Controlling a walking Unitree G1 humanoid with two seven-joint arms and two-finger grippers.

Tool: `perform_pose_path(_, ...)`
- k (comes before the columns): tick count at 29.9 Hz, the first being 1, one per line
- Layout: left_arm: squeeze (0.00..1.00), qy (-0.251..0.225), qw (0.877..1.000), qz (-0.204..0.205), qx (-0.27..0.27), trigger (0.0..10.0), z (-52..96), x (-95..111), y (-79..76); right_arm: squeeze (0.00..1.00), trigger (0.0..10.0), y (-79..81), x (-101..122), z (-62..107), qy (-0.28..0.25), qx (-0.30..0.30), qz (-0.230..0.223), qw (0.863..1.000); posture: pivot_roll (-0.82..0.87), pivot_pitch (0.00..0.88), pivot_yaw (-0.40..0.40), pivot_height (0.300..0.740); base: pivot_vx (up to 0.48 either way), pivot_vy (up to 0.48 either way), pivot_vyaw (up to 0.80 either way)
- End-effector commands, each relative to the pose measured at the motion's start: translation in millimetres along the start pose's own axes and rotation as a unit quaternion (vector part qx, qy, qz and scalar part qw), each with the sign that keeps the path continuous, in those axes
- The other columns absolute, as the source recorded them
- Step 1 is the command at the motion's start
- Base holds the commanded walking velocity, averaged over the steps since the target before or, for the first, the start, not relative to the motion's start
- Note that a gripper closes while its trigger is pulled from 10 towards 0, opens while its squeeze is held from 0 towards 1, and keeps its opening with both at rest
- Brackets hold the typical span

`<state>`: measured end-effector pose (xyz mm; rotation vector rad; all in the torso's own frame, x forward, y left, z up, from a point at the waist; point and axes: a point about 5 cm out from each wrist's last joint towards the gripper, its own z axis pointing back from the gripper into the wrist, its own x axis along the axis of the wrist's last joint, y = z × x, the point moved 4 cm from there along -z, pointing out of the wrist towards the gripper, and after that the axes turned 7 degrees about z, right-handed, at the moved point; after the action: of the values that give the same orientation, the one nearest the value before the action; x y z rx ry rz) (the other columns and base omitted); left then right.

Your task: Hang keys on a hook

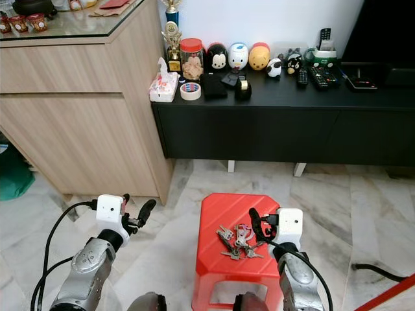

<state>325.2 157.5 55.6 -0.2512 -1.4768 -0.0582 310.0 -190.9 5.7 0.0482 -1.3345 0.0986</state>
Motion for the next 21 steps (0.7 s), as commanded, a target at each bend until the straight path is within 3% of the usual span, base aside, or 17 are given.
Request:
perform_pose_path(1,0.0,0.002,1.0,-0.01,0.0,10.0,1.8,-2,1.3,0.0,10.0,1.8,-2,0.1,0.004,0.003,-0.006,1.0,-0.01,0.061,0.008,0.646,0.3,0.0,0.0)
perform_pose_path(9,0.0,0.001,1.0,-0.011,0.002,10.0,2.5,-2,1.8,0.0,10.0,3.0,-5,0.2,0.01,0.008,-0.006,1.0,-0.01,0.062,0.007,0.646,0.3,0.0,0.0)
perform_pose_path(12,0.0,-0.001,1.0,-0.009,0.002,10.0,2.2,-1,1.9,0.0,10.0,5.8,-7,-0.5,0.017,0.022,-0.004,1.0,-0.01,0.062,0.007,0.646,0.0,0.0,0.0)
perform_pose_path(17,0.0,0.003,1.0,-0.008,-0.002,10.0,2.2,-2,0.4,0.0,10.0,20.6,-22,0.9,0.067,0.111,0.052,0.99,-0.01,0.064,0.006,0.646,0.0,0.0,0.0)
perform_pose_path(19,0.0,0.003,1.0,-0.008,-0.002,10.0,2.2,-3,0.2,0.0,10.0,23.2,-27,1.8,0.082,0.128,0.054,0.987,-0.01,0.064,0.006,0.646,0.0,0.0,0.0)
perform_pose_path(21,0.0,0.004,1.0,-0.007,-0.004,10.0,2.1,-4,-0.8,0.0,10.0,30.3,-34,5.0,0.103,0.178,0.078,0.975,-0.01,0.065,0.004,0.646,0.0,0.0,0.0)
